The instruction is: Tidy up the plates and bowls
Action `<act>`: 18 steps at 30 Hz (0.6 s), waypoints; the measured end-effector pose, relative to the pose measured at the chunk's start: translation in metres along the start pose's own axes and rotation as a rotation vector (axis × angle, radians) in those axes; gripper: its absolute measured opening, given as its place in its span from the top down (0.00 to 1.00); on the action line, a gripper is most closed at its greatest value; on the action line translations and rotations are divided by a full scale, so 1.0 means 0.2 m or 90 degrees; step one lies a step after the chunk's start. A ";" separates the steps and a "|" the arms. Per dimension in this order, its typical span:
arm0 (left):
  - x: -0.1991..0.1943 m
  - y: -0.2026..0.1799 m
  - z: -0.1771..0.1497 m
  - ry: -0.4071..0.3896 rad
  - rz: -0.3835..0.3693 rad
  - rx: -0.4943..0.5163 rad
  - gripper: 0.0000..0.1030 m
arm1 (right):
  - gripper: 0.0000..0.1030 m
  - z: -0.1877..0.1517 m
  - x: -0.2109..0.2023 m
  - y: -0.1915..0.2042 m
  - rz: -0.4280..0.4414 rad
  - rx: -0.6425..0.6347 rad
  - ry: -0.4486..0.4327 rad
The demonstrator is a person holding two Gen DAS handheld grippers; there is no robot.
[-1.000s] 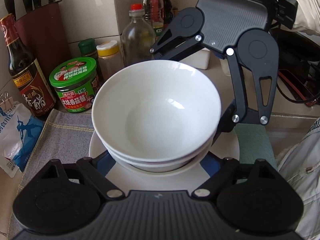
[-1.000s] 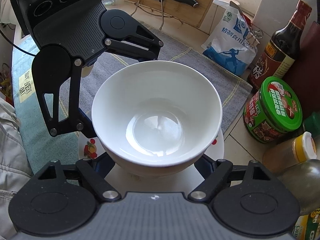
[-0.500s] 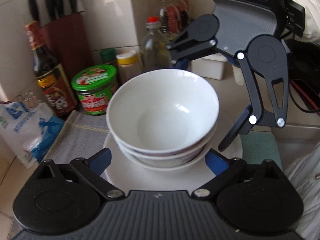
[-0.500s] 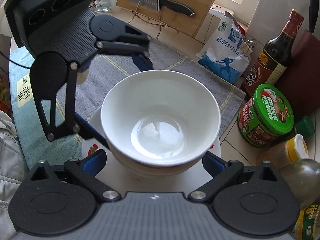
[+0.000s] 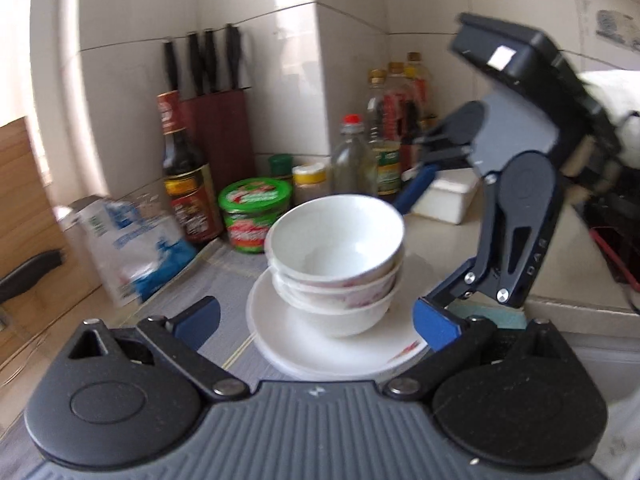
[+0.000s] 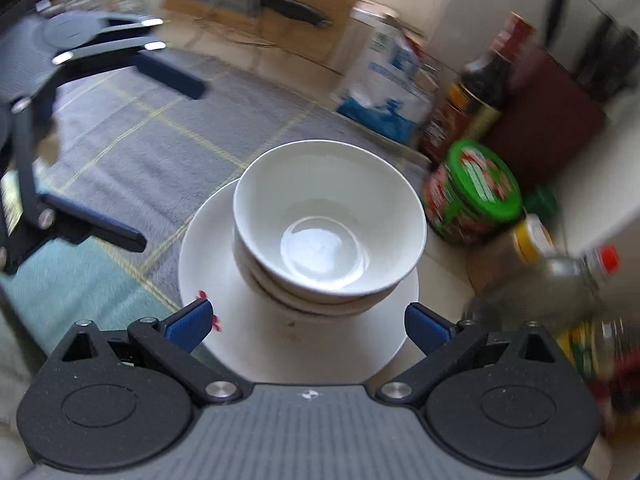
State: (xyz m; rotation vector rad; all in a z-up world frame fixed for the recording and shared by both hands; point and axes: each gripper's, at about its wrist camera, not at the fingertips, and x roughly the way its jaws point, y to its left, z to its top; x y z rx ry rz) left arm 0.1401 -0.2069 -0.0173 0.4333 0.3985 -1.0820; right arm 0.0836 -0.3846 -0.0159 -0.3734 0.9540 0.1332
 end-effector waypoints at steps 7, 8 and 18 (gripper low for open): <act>-0.14 0.05 -0.06 0.029 0.096 -0.094 0.01 | 0.00 -0.05 -0.07 0.20 -0.126 0.265 -0.009; -0.16 0.05 -0.07 0.038 0.108 -0.103 0.01 | 0.00 -0.07 -0.08 0.23 -0.141 0.307 -0.013; -0.31 0.04 -0.10 0.114 0.134 -0.158 0.01 | 0.00 -0.18 -0.26 0.50 -0.264 0.516 -0.033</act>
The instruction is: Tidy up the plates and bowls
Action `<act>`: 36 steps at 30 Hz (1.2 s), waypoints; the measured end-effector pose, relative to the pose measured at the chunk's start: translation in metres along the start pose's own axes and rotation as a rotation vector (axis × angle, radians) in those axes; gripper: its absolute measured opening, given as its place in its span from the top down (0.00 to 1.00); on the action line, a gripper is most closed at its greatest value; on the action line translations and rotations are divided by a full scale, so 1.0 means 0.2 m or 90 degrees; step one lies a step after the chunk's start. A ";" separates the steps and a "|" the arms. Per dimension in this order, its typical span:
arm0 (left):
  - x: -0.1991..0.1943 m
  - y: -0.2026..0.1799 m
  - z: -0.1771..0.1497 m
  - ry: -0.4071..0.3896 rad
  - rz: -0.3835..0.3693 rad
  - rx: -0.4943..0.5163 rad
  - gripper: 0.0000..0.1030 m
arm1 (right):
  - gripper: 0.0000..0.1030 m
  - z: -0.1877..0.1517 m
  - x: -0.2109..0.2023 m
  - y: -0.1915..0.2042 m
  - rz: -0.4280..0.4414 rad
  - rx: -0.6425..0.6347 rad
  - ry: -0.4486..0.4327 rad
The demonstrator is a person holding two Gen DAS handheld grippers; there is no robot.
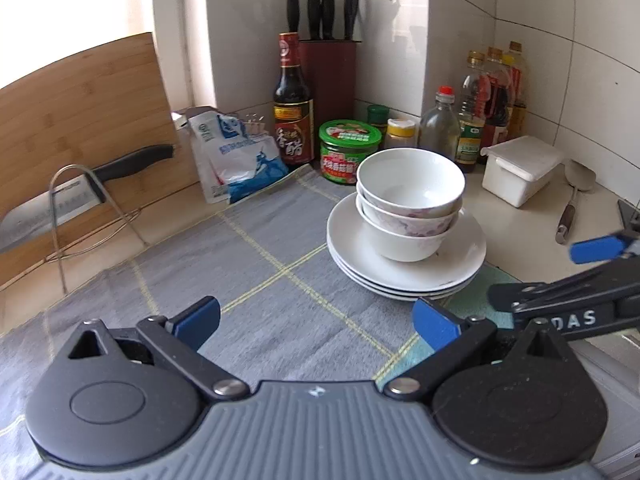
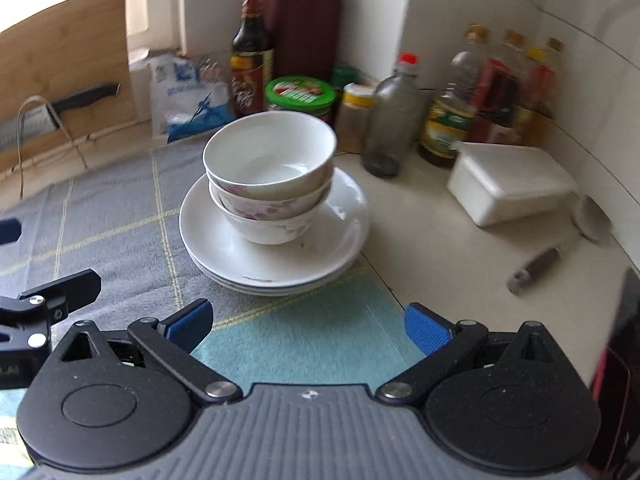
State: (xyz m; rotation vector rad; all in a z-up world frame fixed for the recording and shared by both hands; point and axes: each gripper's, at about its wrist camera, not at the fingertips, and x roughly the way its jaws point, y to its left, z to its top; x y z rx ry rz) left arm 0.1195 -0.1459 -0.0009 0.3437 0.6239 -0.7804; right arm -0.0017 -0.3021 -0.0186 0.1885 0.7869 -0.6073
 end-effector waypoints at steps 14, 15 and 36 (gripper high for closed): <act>-0.13 0.02 0.11 -0.019 0.027 -0.037 0.01 | 0.00 0.04 -0.24 -0.02 0.005 0.028 -0.058; -0.13 0.02 0.11 -0.021 0.030 -0.038 0.01 | 0.00 0.04 -0.25 -0.02 0.004 0.026 -0.061; -0.14 0.01 0.16 -0.025 0.042 -0.048 0.01 | 0.00 0.07 -0.26 -0.03 -0.001 0.046 -0.071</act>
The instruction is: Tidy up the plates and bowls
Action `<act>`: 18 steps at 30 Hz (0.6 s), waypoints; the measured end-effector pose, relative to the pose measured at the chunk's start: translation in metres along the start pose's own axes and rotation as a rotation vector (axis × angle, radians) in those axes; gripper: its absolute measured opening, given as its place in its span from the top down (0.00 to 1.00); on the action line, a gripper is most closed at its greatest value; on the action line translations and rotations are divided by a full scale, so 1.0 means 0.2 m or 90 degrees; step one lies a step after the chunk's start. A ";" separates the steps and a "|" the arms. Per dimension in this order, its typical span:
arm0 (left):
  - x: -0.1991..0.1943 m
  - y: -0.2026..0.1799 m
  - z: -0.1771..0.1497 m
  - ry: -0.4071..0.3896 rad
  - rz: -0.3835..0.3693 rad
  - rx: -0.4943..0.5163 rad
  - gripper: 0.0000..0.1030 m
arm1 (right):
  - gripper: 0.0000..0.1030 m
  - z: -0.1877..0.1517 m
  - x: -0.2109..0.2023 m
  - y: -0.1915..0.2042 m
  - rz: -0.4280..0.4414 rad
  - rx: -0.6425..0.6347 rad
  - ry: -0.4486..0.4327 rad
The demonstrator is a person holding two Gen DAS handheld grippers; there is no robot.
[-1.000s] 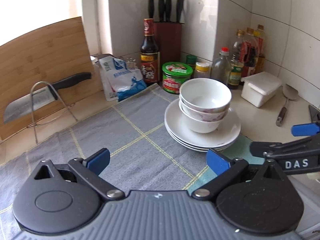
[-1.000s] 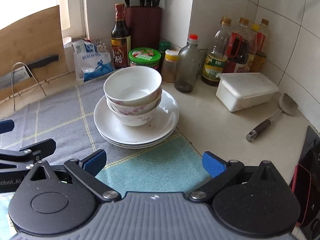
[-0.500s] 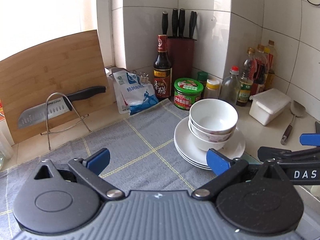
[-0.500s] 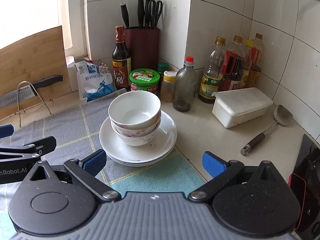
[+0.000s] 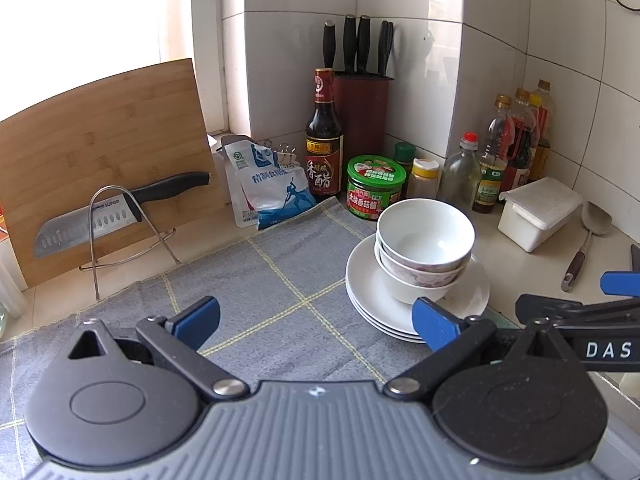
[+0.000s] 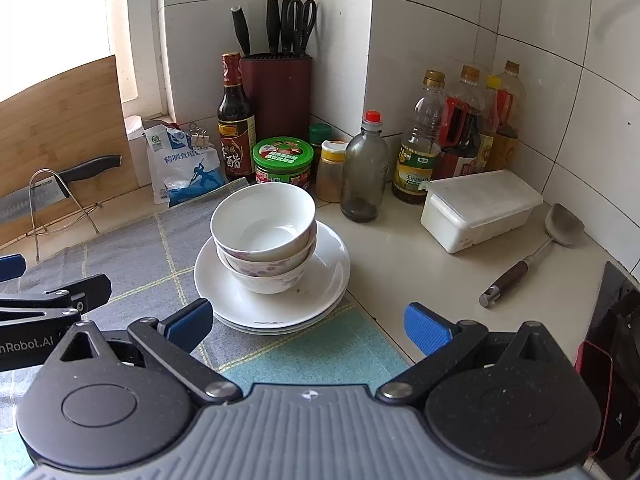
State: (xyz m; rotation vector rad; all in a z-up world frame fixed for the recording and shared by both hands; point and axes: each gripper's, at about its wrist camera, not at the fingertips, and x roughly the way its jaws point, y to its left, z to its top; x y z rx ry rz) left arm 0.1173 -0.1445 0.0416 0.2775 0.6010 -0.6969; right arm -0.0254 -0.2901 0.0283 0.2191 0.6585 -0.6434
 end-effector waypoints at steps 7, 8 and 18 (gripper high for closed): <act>0.00 0.00 0.00 -0.001 0.001 0.002 0.01 | 0.00 0.00 -0.01 0.00 -0.007 0.001 -0.004; 0.00 0.00 0.00 -0.002 0.001 0.003 0.01 | 0.00 0.00 -0.01 0.00 -0.007 0.001 -0.004; -0.01 -0.01 0.02 -0.005 0.002 0.002 0.02 | 0.00 0.01 -0.02 0.00 -0.011 -0.002 -0.010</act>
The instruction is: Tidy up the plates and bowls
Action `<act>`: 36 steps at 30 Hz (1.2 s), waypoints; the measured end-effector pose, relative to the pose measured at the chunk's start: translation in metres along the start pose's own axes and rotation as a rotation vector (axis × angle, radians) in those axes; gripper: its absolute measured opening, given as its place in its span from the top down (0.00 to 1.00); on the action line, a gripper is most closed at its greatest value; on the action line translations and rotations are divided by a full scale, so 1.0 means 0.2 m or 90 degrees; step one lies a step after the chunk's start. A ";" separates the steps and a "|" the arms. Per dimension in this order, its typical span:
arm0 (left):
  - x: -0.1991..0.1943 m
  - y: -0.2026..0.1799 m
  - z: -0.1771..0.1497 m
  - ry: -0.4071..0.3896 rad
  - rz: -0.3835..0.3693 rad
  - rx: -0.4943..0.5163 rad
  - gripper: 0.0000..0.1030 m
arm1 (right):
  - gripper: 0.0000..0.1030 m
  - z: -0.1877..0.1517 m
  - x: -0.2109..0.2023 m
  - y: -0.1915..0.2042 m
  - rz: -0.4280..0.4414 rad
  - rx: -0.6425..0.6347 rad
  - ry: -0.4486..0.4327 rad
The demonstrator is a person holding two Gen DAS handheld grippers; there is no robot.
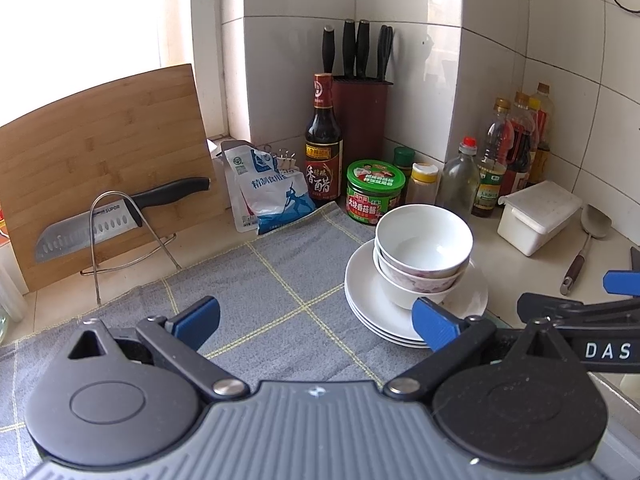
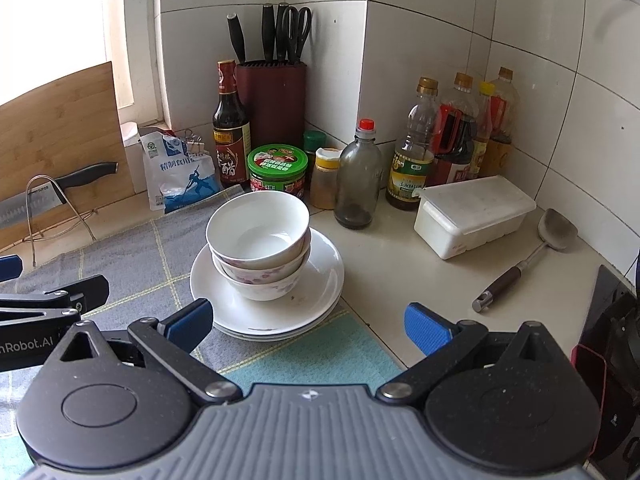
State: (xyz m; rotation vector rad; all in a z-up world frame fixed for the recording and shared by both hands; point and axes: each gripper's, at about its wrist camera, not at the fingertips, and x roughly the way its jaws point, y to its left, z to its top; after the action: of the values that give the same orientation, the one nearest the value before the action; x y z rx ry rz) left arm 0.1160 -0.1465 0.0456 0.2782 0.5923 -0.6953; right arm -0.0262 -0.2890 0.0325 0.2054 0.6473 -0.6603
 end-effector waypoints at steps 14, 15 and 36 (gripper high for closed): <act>0.00 -0.01 0.01 -0.001 0.002 -0.004 0.02 | 0.00 0.01 0.00 0.00 -0.003 -0.002 -0.003; 0.00 -0.01 0.02 -0.001 0.003 -0.003 0.02 | 0.00 0.01 0.00 0.00 -0.003 -0.002 -0.003; 0.01 -0.03 0.02 0.000 0.002 -0.005 0.02 | 0.00 0.02 -0.01 -0.02 -0.009 -0.005 -0.004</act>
State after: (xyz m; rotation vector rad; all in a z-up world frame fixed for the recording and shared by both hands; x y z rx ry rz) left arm 0.1150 -0.1529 0.0475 0.2725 0.5946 -0.6899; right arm -0.0272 -0.2928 0.0365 0.1907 0.6458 -0.6718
